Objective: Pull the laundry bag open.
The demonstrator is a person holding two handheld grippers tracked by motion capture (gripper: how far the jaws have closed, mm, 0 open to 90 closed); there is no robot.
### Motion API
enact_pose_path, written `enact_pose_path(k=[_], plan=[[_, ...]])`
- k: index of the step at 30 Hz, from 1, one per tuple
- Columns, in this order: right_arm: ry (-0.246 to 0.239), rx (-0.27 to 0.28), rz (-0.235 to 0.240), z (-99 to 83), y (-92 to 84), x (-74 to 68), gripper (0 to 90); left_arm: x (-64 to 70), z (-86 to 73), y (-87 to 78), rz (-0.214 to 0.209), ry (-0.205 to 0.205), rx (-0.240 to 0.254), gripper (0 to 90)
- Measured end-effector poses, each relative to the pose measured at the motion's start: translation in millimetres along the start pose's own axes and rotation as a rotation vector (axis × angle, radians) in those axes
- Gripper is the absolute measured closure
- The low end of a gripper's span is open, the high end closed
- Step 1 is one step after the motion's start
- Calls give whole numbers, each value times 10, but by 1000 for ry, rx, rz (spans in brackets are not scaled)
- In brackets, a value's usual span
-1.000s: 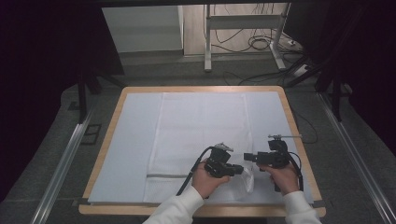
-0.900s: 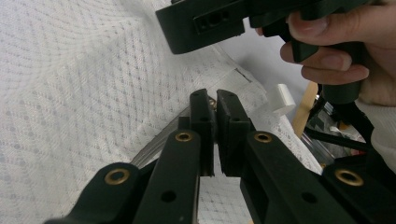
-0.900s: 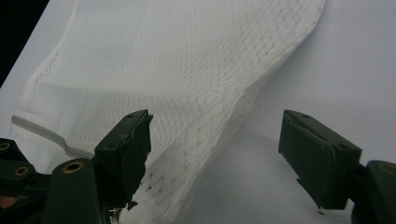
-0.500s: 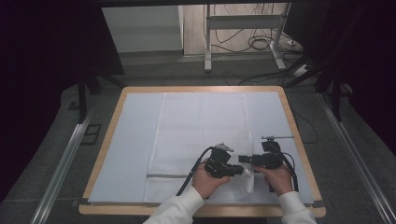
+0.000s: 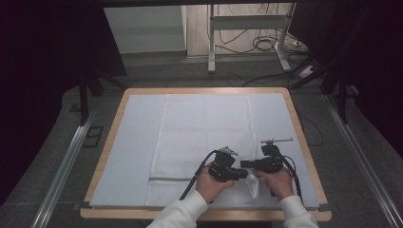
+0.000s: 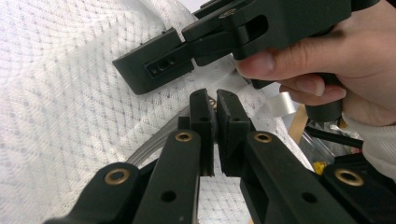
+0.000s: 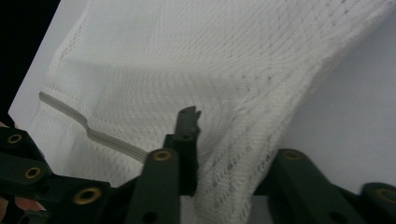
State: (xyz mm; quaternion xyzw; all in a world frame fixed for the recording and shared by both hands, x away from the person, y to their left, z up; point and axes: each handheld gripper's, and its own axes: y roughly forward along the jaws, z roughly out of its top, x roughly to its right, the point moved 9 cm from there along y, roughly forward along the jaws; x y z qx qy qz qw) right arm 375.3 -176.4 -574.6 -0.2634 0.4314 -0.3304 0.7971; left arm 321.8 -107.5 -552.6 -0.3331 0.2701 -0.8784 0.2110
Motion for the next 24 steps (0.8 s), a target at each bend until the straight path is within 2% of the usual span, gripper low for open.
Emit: enact_pose_path(k=[2, 4, 7, 15, 24], plan=[[-5, -3, 12, -4, -2, -4, 849, -3, -7, 9, 1, -1, -2, 868], [-15, -10, 21, -10, -1, -9, 880, -3, -13, 20, 0, -6, -2, 868], [-20, -17, 32, -13, -7, -7, 886, -19, -26, 31, -2, -9, -8, 868], [-22, -14, 61, -18, -29, -7, 887, -103, -100, 70, -20, -58, -22, 869], [-39, -17, 57, -46, -39, -1, 888, -128, -145, 99, -18, -71, -24, 870]])
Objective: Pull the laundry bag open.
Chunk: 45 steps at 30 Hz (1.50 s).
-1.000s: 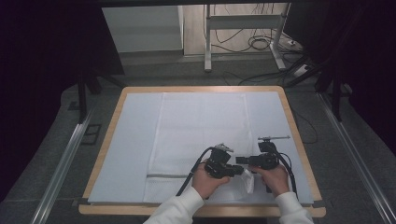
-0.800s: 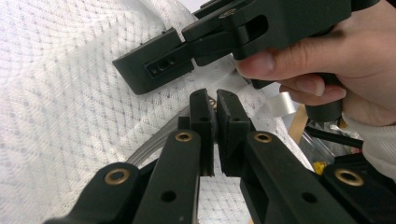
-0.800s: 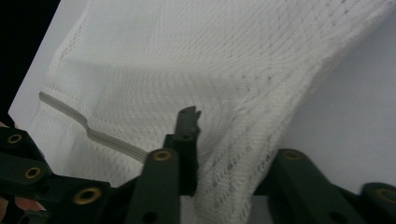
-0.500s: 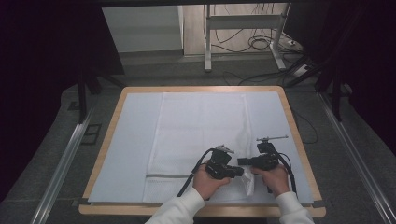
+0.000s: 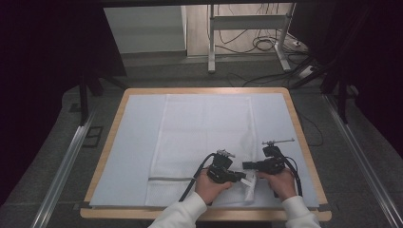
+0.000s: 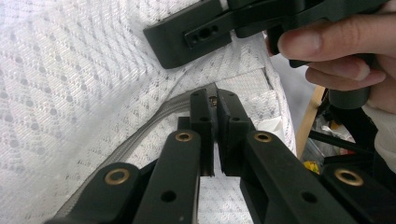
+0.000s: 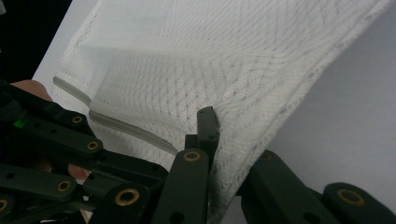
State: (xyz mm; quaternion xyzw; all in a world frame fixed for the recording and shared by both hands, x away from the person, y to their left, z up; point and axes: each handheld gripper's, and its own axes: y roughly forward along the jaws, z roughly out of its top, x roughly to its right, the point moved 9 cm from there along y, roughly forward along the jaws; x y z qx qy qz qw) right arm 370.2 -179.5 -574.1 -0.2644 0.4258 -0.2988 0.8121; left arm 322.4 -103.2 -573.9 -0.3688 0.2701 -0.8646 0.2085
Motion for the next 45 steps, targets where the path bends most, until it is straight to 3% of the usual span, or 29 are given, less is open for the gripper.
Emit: enact_pose_path(k=[24, 45], plan=[[-10, 21, -15, -10, -19, -12, 888, -66, -27, -2, 17, -4, -4, 869], [-12, 22, -15, -18, -29, -9, 890, -226, -31, -90, 34, -18, -11, 869]])
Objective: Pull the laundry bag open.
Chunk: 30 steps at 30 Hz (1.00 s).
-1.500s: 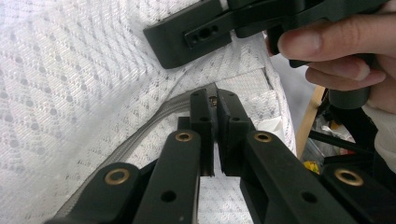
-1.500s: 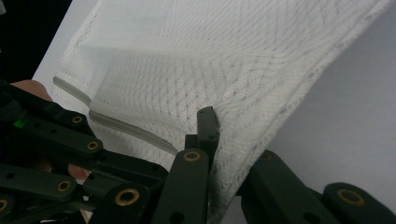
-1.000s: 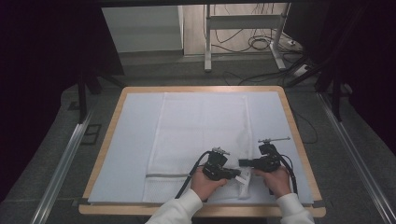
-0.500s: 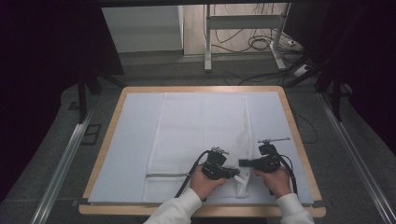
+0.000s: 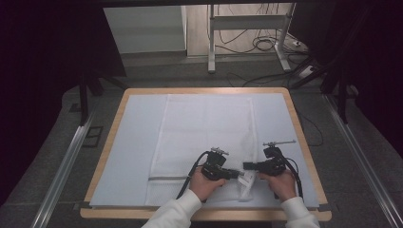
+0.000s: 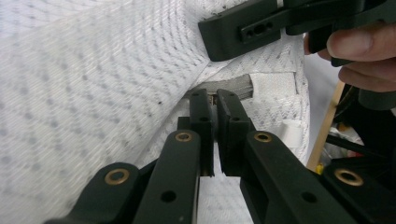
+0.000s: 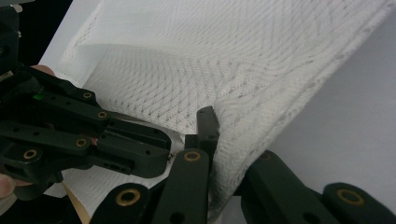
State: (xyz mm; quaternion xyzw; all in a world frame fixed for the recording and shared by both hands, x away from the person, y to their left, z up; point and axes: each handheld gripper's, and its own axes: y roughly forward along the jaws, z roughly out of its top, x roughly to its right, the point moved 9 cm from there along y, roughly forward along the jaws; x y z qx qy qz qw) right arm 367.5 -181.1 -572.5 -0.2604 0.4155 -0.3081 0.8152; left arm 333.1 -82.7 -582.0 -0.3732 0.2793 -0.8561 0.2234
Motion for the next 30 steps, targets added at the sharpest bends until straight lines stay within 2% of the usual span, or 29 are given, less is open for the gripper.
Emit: enact_pose_path(k=[2, 5, 9, 14, 30], plan=[[4, 4, -3, 7, 2, 11, 890, -36, -23, 0, 19, 5, -10, 869], [10, 15, -4, 18, -26, 18, 890, -64, -46, -21, 2, -19, -3, 869], [7, 16, -5, 16, -21, 9, 890, -81, -62, -69, 6, -11, 0, 869], [12, 24, -1, 25, -32, 12, 890, -150, -77, -124, 13, -21, 4, 869], [8, 27, -2, 22, -25, 5, 890, -207, -114, -206, 12, -26, 9, 868]])
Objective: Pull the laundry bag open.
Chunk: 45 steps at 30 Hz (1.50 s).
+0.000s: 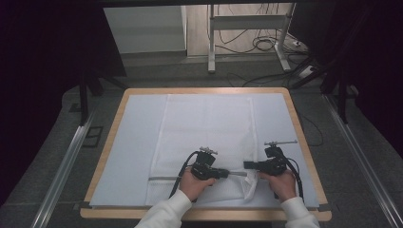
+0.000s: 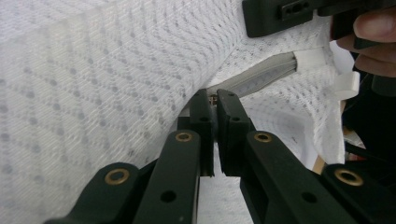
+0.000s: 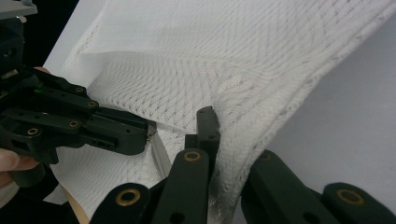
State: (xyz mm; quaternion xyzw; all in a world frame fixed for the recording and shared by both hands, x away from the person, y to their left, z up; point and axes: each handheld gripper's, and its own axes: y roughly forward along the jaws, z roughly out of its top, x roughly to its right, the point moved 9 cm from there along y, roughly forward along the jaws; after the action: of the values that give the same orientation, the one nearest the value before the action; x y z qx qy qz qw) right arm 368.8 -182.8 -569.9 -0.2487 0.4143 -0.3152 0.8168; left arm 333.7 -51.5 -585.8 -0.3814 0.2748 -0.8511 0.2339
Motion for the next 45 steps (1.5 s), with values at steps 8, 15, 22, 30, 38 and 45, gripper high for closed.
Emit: enact_pose_path(k=[8, 15, 22, 30, 38, 45], plan=[[6, 5, 5, 2, -4, 4, 889, -82, -35, -50, 11, -6, -5, 868], [4, 8, 2, 3, -5, 6, 890, -127, -48, -85, 14, -12, -3, 868], [3, 5, 1, -3, -2, 12, 890, -139, -61, -94, 18, -9, -3, 868], [1, 4, -1, -6, 5, 15, 890, -170, -86, -125, 18, -10, -6, 868], [0, 2, -5, -11, 6, 20, 890, -196, -121, -170, 20, -20, 6, 868], [-1, -2, -6, -18, 14, 18, 890, -244, -157, -239, 34, -13, 5, 868]])
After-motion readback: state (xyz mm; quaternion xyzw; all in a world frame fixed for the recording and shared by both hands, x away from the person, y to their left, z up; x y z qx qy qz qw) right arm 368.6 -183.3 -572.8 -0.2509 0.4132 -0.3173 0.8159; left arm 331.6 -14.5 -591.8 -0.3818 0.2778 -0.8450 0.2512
